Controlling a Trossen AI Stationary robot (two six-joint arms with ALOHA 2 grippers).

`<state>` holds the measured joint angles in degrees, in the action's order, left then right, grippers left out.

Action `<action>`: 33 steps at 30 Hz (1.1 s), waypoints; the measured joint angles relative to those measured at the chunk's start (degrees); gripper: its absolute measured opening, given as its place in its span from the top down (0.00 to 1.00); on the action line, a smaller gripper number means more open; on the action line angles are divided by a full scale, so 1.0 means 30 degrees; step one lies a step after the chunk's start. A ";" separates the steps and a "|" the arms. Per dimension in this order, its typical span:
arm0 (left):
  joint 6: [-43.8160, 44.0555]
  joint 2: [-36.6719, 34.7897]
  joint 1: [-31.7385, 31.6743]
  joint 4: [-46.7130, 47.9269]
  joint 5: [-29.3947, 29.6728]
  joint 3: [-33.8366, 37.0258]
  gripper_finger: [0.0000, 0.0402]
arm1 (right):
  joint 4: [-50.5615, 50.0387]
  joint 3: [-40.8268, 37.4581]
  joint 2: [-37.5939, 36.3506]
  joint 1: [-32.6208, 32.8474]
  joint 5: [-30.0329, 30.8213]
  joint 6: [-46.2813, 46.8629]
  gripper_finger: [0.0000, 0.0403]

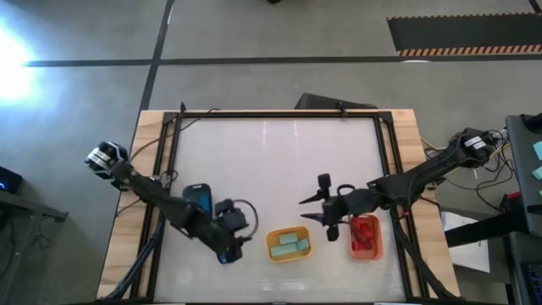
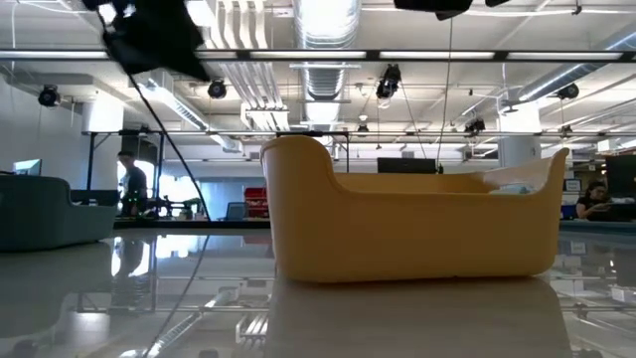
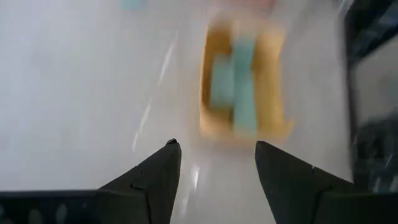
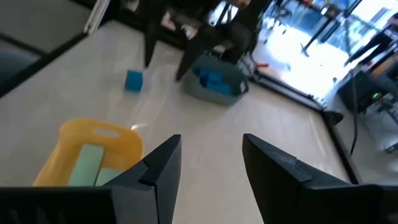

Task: Sort & place blocks by color
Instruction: Put the blue block into the blue bin

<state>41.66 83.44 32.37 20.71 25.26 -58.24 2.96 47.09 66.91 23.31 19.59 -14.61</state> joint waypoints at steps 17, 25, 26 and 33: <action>0.8509 0.5312 0.2349 1.0140 -0.7564 -0.4642 0.52 | 0.0823 -0.0975 0.0054 -0.0029 -0.0011 -0.0002 0.67; 0.7937 0.5688 0.2358 1.0448 -0.7239 -0.3810 0.52 | 0.0831 -0.0975 0.0490 -0.0029 -0.0010 0.0524 0.68; 0.7917 0.5688 0.2358 1.0437 -0.7218 -0.3717 0.52 | 0.0829 -0.0975 0.0490 -0.0029 -0.0007 0.0612 0.68; 0.7895 0.5674 0.2351 1.0085 -0.7207 -0.3158 0.52 | 0.0808 -0.0975 0.0482 -0.0029 -0.0014 0.0881 0.68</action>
<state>65.34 100.47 39.42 50.96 3.64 -67.71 5.39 44.16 68.36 23.22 19.55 -11.96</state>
